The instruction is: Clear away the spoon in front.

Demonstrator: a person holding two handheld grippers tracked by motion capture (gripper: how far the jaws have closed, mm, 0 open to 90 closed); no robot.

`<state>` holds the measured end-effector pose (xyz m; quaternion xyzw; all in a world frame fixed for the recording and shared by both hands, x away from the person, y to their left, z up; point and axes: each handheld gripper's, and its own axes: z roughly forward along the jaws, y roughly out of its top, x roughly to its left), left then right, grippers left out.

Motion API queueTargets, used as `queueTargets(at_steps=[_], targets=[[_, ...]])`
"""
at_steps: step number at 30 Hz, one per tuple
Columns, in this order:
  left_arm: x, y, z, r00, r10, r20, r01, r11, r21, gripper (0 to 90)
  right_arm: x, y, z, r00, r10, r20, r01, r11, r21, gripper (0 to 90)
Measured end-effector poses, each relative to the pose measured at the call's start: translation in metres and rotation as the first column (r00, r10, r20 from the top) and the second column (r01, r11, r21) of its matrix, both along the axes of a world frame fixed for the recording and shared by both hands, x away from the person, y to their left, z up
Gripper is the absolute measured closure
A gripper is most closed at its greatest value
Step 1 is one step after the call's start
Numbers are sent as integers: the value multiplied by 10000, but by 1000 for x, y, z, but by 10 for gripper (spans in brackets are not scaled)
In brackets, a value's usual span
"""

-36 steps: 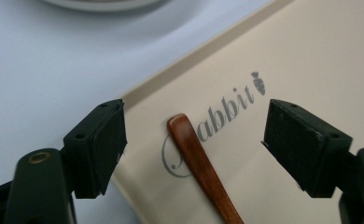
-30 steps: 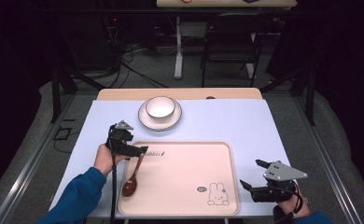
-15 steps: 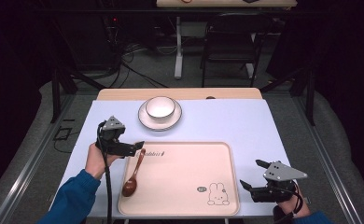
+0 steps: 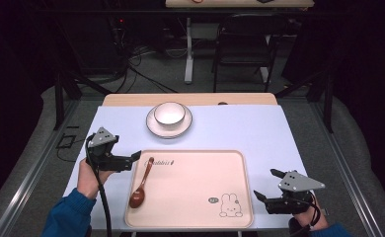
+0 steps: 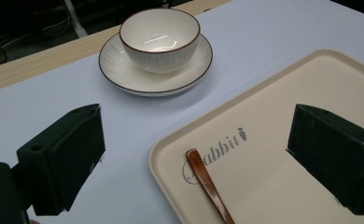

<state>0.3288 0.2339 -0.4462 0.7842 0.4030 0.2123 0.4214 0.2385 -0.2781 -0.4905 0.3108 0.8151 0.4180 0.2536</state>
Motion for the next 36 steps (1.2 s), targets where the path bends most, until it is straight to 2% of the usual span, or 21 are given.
queueTargets(at_steps=[9,13,17,21,25,28,36], targets=[[-17,15,-6,9992,294,269,-290,9995,-142,37,0,0,0,10000,-7,-5,7,10000,-10,143],[-26,23,-11,9984,295,489,-274,9987,-420,41,0,0,0,10000,-3,-2,3,10000,-9,143],[-32,26,-18,9993,260,267,-253,9993,-263,38,0,0,0,10000,-7,8,7,10000,-12,143],[-40,29,-24,9991,347,255,-343,9993,-160,34,0,0,0,10000,-20,11,20,10000,-4,143],[-48,35,-28,9980,475,410,-467,9987,-218,35,0,0,0,10000,-18,12,18,10000,-15,143],[-50,38,-32,9972,608,426,-599,9980,-217,39,0,0,0,10000,-30,3,30,10000,-12,144],[-48,35,-40,9985,482,269,-481,9988,-55,35,0,0,0,10000,-33,0,33,10000,-28,143]])
